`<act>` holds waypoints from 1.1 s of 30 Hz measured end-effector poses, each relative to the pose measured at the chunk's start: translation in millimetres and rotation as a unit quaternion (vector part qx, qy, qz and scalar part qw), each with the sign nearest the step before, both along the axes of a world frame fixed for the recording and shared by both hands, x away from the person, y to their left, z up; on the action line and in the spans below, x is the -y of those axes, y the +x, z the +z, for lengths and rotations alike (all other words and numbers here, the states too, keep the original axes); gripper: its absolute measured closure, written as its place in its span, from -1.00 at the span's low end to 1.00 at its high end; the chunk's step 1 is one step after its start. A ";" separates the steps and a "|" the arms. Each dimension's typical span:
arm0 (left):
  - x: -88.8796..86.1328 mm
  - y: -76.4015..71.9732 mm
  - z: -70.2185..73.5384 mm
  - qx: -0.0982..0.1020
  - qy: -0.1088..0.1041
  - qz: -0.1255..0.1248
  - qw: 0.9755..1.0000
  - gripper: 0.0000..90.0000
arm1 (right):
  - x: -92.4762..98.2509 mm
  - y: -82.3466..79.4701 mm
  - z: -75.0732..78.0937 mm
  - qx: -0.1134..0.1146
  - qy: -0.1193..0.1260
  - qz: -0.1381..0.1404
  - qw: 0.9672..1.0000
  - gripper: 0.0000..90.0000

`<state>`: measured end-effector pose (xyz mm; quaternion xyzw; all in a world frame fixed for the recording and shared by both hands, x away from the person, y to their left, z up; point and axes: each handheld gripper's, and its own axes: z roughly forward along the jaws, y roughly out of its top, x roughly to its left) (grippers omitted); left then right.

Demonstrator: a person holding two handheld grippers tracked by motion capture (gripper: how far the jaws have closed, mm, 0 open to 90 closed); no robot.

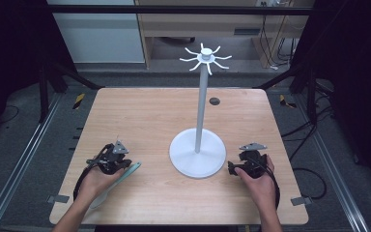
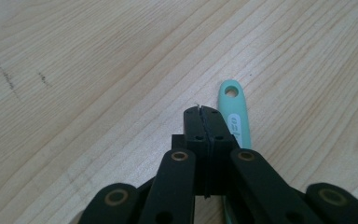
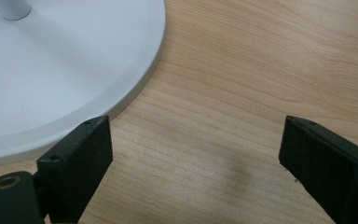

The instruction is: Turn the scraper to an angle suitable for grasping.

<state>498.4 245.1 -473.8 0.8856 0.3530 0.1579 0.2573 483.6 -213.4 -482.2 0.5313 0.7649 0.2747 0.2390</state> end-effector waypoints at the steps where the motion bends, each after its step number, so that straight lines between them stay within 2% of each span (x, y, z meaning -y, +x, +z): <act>1: 1.3 0.0 -1.1 0.000 0.001 -0.002 1.000 1.00 | 0.4 0.0 0.1 0.001 -0.002 0.001 1.000 -0.78; 8: 6.0 -2.2 -3.1 -0.008 0.016 -0.012 1.000 1.00 | 0.3 0.1 -0.3 -0.001 -0.001 0.002 1.000 -0.78; 10: 7.1 -3.4 -2.2 -0.010 0.015 -0.015 1.000 1.00 | 0.2 0.1 -0.4 -0.001 -0.001 0.002 1.000 -0.78; 12: 14.5 -10.0 -1.1 -0.010 0.017 -0.034 0.999 1.00 | -0.1 0.3 -0.8 -0.003 0.000 0.003 1.000 -0.78; 14: 18.0 -12.8 -0.4 -0.010 0.023 -0.041 0.999 1.00 | -0.1 0.4 -1.0 -0.003 -0.002 0.003 1.000 -0.78; 16: 25.1 -19.2 0.2 -0.017 0.020 -0.061 0.998 1.00 | -0.6 0.5 -1.7 -0.006 -0.002 0.003 1.000 -0.78; 20: 30.9 -25.1 0.9 -0.016 0.027 -0.076 0.997 1.00 | -1.0 0.5 -2.1 -0.007 -0.002 0.004 1.000 -0.79; 24: 29.4 -24.2 4.0 -0.015 0.029 -0.079 0.996 1.00 | -0.1 0.6 -1.5 -0.003 0.000 0.002 1.000 -0.79; 25: 28.9 -25.0 6.9 -0.011 0.018 -0.077 0.997 1.00 | 0.2 0.5 -1.2 -0.003 0.001 0.000 1.000 -0.79; 28: 28.4 -26.8 11.4 -0.007 0.022 -0.079 0.997 1.00 | 1.1 0.6 -1.1 -0.001 0.001 0.001 1.000 -0.79; 33: 28.7 -31.4 21.7 -0.001 0.012 -0.080 0.997 1.00 | 1.5 0.9 -1.2 -0.001 0.002 -0.001 1.000 -0.79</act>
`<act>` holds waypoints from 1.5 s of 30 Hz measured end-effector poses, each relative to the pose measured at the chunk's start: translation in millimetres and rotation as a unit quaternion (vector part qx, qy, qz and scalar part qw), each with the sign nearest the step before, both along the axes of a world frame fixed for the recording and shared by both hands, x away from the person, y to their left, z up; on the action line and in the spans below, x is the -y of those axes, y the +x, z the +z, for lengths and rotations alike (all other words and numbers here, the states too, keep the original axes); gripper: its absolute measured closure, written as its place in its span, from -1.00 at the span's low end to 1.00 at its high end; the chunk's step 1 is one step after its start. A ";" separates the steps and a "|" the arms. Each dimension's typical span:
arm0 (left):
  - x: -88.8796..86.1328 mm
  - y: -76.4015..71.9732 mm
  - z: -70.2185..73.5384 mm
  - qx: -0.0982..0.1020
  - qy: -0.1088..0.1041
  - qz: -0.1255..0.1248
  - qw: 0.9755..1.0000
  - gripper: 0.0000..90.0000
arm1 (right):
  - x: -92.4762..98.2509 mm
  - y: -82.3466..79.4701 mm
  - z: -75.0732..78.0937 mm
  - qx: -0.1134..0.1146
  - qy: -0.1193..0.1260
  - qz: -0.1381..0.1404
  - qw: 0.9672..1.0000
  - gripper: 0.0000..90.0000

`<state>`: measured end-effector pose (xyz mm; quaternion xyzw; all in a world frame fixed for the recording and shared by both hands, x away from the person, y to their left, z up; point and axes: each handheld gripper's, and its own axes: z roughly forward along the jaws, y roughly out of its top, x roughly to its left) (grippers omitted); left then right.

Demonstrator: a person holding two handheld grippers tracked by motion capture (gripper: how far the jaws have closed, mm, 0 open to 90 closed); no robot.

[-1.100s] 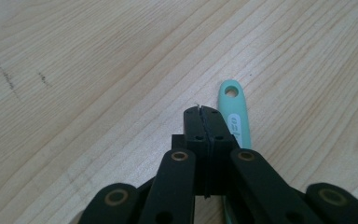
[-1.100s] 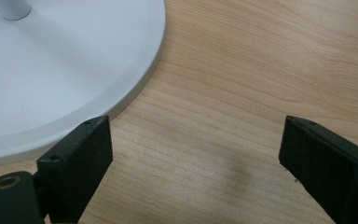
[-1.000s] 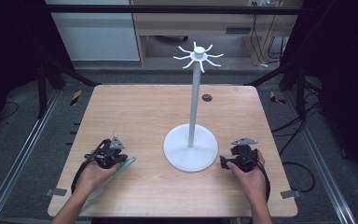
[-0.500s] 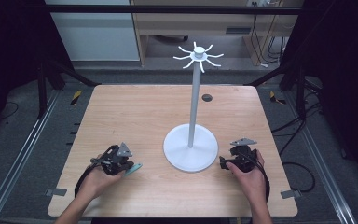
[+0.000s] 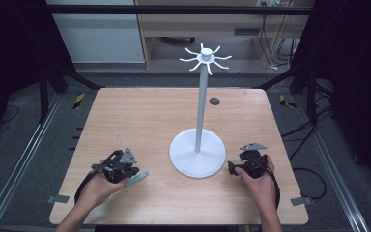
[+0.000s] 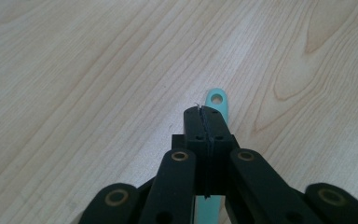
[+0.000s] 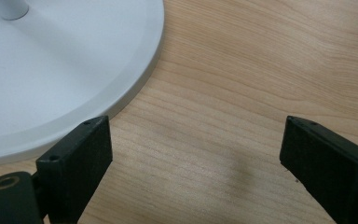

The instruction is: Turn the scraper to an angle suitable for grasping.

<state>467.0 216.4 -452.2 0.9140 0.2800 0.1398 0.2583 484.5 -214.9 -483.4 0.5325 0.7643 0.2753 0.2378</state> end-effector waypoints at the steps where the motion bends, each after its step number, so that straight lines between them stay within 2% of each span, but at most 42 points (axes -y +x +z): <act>1: 0.3 -0.5 1.2 -0.001 -0.001 0.001 1.000 1.00 | 0.1 -0.2 0.2 0.000 0.001 -0.001 1.000 -0.79; 7: 3.3 -2.8 3.3 -0.008 0.010 0.000 1.000 0.88 | 0.1 -0.7 0.8 0.001 0.003 0.002 1.000 -0.79; 12: 8.1 -2.7 6.3 -0.007 0.026 0.002 1.000 0.77 | 0.4 -0.2 0.8 0.000 0.003 0.003 1.000 -0.79; 15: 11.0 -2.1 11.1 -0.011 0.040 -0.006 0.999 0.72 | 1.2 0.4 0.6 0.000 0.003 0.002 1.000 -0.79; 18: 16.4 0.7 19.5 -0.014 0.046 -0.015 0.999 0.65 | 2.7 0.2 0.8 0.001 0.008 -0.001 1.000 -0.81; 21: 23.0 7.4 25.8 -0.018 0.064 -0.024 0.998 0.62 | 2.2 -0.4 1.1 0.002 0.006 -0.001 1.000 -0.81; 24: 24.1 12.8 27.8 -0.025 0.063 -0.028 0.997 0.64 | 1.5 -2.0 1.9 0.005 0.007 0.000 1.000 -0.81; 27: 23.1 19.8 25.1 -0.036 0.067 -0.030 0.997 0.63 | 2.5 -1.0 1.1 0.004 0.006 0.002 1.000 -0.81; 28: 22.7 20.8 20.7 -0.045 0.086 -0.038 0.995 0.64 | 2.4 -0.3 0.7 0.003 0.007 0.001 1.000 -0.81; 31: 20.1 17.5 14.1 -0.057 0.077 -0.040 0.995 0.64 | 1.7 1.0 0.6 0.002 0.007 0.002 1.000 -0.81; 37: 18.9 15.9 7.4 -0.066 0.087 -0.043 0.993 0.54 | 0.6 -0.5 1.5 0.002 0.006 0.003 1.000 -0.81; 41: 26.2 15.8 1.6 -0.074 0.095 -0.057 0.991 0.48 | 0.7 -0.1 1.1 0.002 0.006 0.002 1.000 -0.81; 45: 27.7 18.2 -1.8 -0.077 0.101 -0.053 0.990 0.43 | 1.3 0.3 0.7 0.001 0.005 0.002 1.000 -0.81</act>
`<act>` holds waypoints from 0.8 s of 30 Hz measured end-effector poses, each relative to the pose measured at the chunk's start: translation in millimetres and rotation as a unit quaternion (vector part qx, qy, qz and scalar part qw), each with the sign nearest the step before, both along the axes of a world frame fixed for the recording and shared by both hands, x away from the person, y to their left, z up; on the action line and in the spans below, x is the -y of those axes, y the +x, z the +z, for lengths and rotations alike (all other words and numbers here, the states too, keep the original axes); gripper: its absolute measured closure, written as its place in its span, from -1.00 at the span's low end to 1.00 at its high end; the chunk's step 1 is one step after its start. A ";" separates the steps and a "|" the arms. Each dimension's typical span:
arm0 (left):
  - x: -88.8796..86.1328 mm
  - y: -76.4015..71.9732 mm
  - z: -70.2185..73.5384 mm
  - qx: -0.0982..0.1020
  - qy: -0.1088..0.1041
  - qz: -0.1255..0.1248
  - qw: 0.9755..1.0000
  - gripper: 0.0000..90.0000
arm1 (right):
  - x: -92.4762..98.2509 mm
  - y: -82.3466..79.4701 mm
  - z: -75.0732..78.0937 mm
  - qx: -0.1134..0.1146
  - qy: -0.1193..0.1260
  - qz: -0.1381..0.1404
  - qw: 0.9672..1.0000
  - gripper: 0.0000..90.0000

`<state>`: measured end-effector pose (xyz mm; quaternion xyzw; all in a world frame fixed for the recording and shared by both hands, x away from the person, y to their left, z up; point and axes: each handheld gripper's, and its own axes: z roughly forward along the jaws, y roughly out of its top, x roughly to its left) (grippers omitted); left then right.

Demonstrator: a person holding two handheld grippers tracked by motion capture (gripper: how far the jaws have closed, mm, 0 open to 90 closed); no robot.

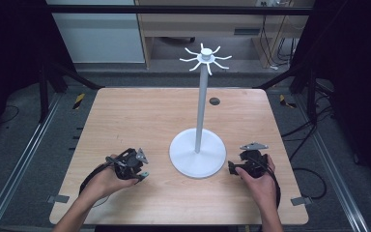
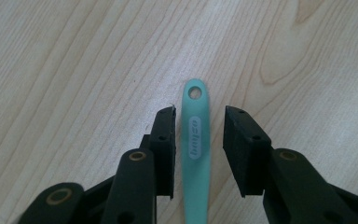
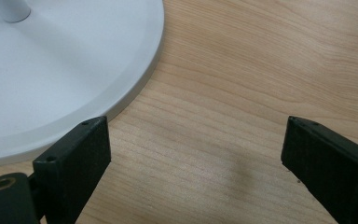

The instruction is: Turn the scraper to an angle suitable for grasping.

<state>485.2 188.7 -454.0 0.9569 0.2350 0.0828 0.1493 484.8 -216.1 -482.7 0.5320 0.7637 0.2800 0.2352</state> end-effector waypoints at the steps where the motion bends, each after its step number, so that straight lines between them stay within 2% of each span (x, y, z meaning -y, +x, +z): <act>1: 0.1 0.7 -0.4 0.000 0.002 0.003 1.000 0.41 | 0.1 -0.1 0.1 0.000 0.000 0.000 1.000 -0.81; 8: 2.5 1.7 -2.1 -0.008 0.010 -0.004 1.000 0.40 | 0.3 -0.2 0.2 0.000 -0.001 0.000 1.000 -0.81; 24: 2.7 5.0 -9.1 -0.023 0.016 -0.003 1.000 0.42 | 0.4 -0.4 0.3 0.000 0.000 0.000 1.000 -0.81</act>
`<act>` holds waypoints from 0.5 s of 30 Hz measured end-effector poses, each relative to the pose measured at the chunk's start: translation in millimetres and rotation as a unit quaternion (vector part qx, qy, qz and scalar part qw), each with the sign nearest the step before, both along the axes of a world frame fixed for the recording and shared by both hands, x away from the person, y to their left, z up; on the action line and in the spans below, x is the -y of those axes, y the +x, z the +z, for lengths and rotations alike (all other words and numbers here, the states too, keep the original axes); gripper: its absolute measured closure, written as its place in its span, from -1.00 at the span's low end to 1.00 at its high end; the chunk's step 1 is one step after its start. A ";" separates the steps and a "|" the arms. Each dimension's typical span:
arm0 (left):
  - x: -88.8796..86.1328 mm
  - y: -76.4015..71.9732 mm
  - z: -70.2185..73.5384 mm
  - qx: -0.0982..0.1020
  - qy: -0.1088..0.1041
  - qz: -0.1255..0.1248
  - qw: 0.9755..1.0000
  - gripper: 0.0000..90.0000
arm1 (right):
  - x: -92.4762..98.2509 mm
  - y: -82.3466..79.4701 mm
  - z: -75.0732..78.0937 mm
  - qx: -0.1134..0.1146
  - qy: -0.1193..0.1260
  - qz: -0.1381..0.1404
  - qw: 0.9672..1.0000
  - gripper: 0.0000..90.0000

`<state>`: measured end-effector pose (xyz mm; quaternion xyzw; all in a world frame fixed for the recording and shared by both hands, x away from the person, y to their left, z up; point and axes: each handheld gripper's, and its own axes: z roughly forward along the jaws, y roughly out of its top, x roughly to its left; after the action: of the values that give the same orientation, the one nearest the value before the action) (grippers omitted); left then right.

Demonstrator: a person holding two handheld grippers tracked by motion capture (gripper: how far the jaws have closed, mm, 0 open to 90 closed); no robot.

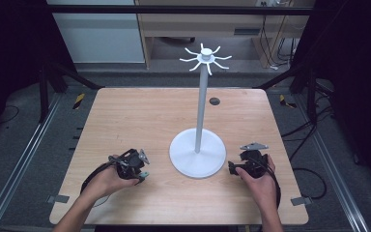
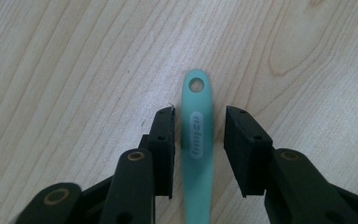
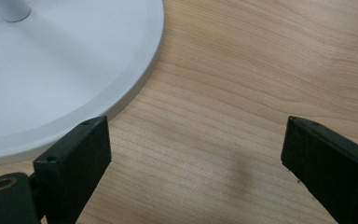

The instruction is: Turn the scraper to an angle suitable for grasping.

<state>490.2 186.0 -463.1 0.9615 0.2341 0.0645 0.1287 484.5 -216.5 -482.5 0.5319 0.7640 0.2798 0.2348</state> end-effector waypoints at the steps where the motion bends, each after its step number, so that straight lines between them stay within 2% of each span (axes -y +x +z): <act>1: 0.1 0.0 -0.1 -0.001 -0.001 -0.001 1.000 0.42 | -0.1 0.1 -0.1 0.000 -0.001 0.000 1.000 -0.81; 15: -1.1 2.1 -1.7 -0.002 0.004 0.002 1.000 0.48 | -0.6 -0.1 -0.1 -0.001 -0.001 0.001 1.000 -0.81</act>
<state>492.3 187.1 -464.8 0.9618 0.2356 0.0640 0.1241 484.4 -215.9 -482.5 0.5312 0.7652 0.2787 0.2339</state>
